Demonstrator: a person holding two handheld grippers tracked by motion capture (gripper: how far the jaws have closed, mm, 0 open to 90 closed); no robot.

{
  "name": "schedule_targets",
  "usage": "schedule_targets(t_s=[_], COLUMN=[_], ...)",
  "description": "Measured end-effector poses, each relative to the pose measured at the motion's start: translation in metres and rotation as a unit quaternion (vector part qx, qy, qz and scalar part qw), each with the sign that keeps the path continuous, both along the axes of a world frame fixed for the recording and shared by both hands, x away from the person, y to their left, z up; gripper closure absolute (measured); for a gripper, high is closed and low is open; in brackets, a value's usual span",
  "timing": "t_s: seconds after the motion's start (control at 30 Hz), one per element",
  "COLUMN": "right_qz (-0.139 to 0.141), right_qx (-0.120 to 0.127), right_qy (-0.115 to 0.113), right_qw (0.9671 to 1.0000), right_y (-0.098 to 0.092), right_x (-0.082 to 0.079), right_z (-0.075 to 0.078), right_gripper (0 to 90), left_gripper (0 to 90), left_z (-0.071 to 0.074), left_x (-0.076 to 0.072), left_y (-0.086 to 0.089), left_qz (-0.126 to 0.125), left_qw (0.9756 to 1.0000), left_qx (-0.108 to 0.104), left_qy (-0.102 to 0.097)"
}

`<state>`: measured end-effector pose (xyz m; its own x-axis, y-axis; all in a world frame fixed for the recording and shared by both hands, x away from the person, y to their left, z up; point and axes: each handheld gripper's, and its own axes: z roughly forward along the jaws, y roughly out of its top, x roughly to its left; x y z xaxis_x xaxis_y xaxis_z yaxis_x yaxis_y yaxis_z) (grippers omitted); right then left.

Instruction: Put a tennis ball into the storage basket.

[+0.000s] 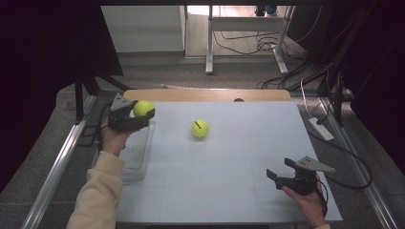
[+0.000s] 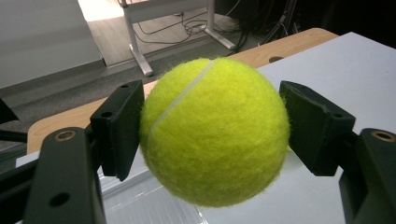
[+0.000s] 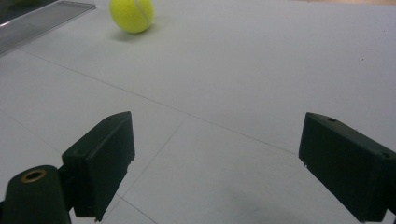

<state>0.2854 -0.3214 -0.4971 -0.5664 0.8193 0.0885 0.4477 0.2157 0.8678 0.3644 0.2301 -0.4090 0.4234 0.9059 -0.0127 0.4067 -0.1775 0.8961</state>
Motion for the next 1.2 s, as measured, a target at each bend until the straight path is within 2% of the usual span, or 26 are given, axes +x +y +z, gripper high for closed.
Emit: schedule_targets(t_s=[0.27, 1.2], right_qz=[0.001, 0.002], right_qx=[-0.001, -0.006], right_qy=[0.000, -0.002], right_qw=[1.0000, 1.0000], right_y=[0.000, 0.002], right_x=[0.000, 0.000], right_z=[0.000, -0.001], right_gripper=[10.7, 10.7], left_gripper=[26.6, 26.6], left_z=[-0.001, -0.002], left_x=[0.003, 0.019], left_y=[0.005, 0.022], left_qz=[0.007, 0.034], left_qw=[1.0000, 0.9990], left_qx=[-0.004, 0.025], left_qy=[0.003, 0.014])
